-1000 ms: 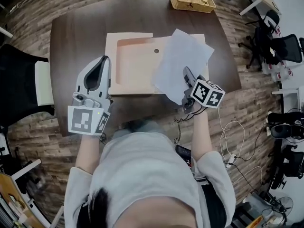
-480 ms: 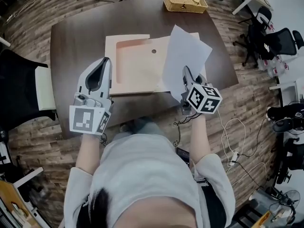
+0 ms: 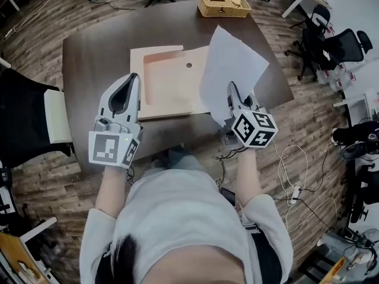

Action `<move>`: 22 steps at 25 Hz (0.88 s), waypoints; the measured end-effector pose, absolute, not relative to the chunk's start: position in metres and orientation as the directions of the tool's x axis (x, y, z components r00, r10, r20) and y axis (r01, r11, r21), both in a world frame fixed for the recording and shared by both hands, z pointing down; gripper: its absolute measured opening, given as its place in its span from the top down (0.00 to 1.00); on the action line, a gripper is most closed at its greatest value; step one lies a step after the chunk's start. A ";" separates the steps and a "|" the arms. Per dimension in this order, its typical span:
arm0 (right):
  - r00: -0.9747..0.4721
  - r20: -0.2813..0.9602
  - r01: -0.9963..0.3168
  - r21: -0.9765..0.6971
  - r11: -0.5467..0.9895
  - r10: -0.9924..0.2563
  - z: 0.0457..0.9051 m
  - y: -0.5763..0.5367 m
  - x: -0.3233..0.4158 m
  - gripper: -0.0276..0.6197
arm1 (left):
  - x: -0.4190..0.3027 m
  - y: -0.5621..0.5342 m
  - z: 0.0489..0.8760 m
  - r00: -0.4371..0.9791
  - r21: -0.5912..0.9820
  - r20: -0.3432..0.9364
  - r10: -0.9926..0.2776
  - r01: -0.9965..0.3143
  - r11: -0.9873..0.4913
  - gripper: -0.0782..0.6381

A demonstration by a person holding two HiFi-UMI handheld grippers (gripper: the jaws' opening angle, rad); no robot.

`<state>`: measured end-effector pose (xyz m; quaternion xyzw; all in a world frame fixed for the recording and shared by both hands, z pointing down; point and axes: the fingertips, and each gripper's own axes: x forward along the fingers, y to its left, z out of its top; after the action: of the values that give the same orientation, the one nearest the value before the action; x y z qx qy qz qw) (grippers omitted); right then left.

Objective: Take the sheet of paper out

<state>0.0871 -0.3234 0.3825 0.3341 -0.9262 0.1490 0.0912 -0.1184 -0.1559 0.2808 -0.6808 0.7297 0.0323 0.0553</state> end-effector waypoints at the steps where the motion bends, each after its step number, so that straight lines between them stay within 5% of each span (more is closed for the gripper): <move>1: -0.761 0.256 -0.646 -0.217 0.732 -0.596 0.378 -0.321 0.088 0.94 | -0.118 -0.155 0.280 -0.064 -0.028 -0.125 -0.990 -0.997 0.068 0.88; 22: -0.741 0.080 -0.671 -0.078 0.737 -0.666 0.318 -0.279 0.099 0.94 | -0.110 -0.144 0.271 -0.028 -0.038 -0.146 -0.989 -0.999 0.033 0.88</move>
<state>0.0995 -0.2792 0.3183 0.3589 -0.9317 0.0510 0.0235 -0.1102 -0.1439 0.2709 -0.6942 0.7158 0.0374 0.0659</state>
